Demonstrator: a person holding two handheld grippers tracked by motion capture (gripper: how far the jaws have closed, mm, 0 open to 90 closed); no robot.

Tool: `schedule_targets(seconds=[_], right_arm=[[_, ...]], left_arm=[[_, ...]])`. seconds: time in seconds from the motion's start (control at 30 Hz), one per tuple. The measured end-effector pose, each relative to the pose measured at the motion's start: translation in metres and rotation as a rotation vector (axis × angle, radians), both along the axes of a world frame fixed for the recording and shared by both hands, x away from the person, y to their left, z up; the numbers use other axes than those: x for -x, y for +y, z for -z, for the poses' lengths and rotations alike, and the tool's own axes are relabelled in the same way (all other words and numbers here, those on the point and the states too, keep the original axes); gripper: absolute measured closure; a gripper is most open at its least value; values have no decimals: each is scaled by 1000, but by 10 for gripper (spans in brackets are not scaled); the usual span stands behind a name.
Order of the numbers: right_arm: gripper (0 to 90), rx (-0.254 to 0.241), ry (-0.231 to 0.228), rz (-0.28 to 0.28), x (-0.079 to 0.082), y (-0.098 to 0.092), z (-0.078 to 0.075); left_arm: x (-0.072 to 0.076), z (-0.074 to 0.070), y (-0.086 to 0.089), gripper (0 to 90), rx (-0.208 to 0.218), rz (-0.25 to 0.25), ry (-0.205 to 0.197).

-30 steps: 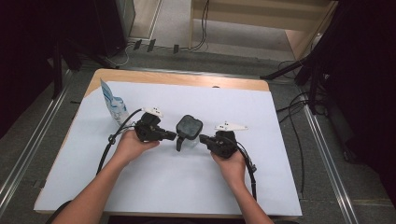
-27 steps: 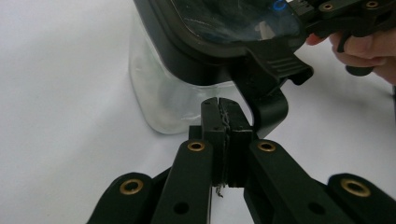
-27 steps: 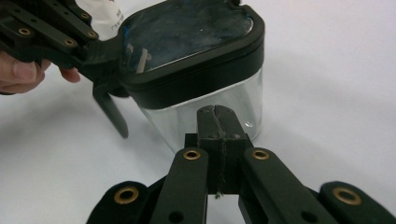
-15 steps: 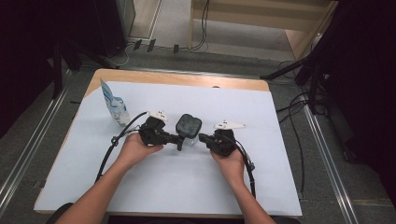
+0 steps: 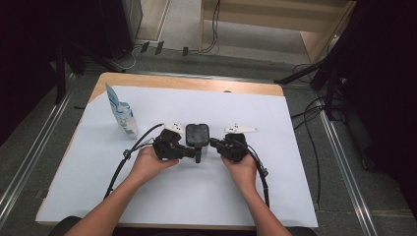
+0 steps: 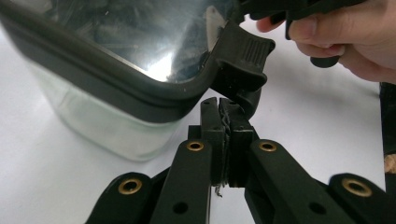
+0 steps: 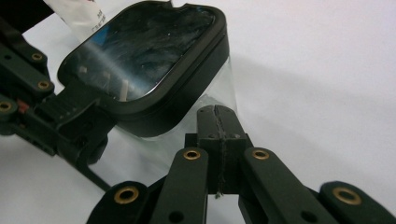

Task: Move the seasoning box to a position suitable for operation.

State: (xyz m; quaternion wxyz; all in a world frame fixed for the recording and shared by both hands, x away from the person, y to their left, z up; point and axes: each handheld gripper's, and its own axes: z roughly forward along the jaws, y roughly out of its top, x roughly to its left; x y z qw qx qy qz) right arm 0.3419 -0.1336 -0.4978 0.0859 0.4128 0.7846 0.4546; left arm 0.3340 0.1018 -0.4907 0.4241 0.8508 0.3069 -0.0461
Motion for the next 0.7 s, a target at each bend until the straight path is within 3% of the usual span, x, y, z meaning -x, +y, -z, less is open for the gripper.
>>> schedule_targets(seconds=[0.17,0.33,0.5,0.7], right_arm=[[900,-5,-4,2,-3,2,1],[900,3,-7,-1,-3,0,1],[900,-4,-11,-5,0,-3,-4],[900,-17,-12,-16,16,-10,-14]], left_arm=[[5,2,-15,900,-9,-3,-6],[4,1,-12,895,-4,9,5],[5,-7,2,895,-38,30,-4],[1,-14,25,900,-30,19,-4]])
